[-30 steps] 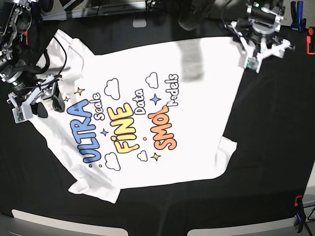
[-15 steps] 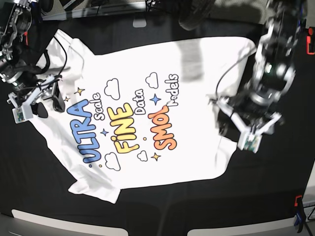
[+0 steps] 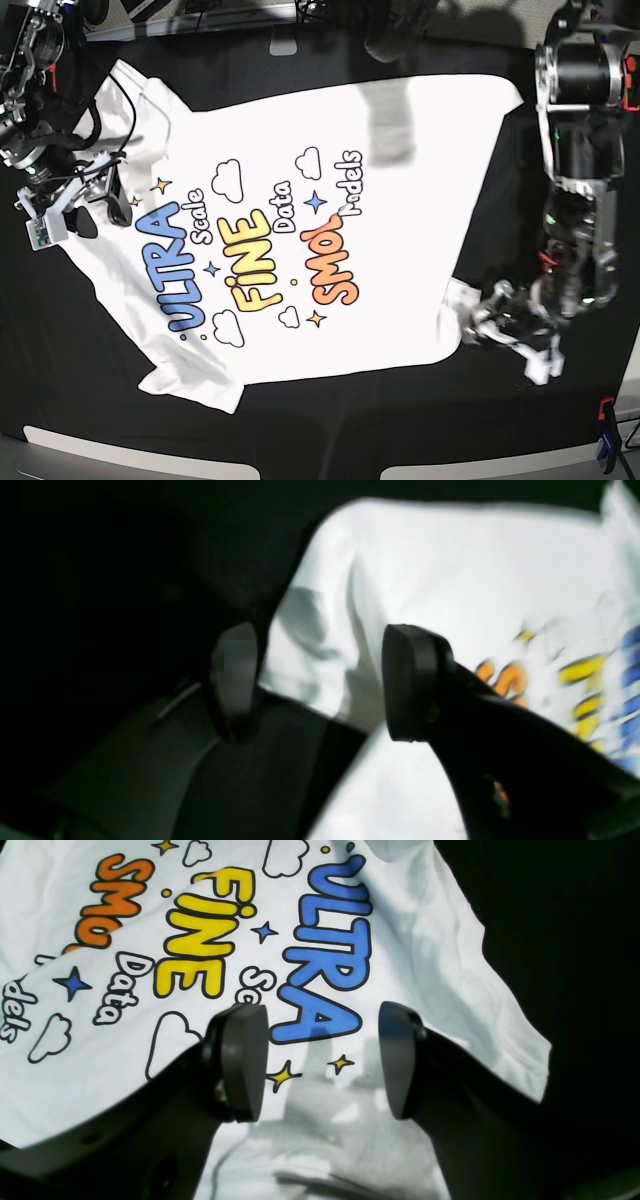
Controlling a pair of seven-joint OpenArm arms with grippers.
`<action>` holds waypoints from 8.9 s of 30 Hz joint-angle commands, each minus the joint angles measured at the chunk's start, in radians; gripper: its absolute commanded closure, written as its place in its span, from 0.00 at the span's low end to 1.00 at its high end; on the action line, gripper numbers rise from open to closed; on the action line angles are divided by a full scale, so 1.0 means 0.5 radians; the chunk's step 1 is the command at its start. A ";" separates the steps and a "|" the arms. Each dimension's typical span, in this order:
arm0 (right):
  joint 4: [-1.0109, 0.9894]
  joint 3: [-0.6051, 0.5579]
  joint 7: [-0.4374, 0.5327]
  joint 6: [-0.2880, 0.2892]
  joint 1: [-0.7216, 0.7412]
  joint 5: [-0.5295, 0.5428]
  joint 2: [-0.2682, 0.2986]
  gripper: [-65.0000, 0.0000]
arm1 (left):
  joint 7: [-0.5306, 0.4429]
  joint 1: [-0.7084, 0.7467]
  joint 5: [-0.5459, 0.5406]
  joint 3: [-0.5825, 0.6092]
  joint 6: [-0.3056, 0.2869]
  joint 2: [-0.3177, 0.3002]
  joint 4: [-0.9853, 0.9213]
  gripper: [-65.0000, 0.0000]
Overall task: Layout the t-shirt on the table in an organized manner, then fold the t-shirt properly
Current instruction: 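Move the left gripper down to the shirt's side hem corner, then grasp the hem corner with the left gripper and pull it outward, then move both grippers to the shirt's shoulder corners and grasp them, then hold both shoulder corners and pull them apart to stretch the shirt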
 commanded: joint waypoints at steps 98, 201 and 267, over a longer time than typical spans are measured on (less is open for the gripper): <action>0.037 0.012 0.120 -0.004 0.016 0.079 0.033 0.48 | -1.510 -0.420 1.315 0.340 -0.043 -0.132 -0.836 1.00; 0.321 -1.319 0.070 -1.110 -1.081 -2.145 0.411 0.44 | -0.573 2.007 1.174 0.340 -0.014 -0.192 2.095 0.66; 0.152 -1.364 -0.140 -1.133 -1.082 -2.218 0.544 1.00 | -0.668 2.414 2.284 0.728 -0.092 -0.658 1.914 0.64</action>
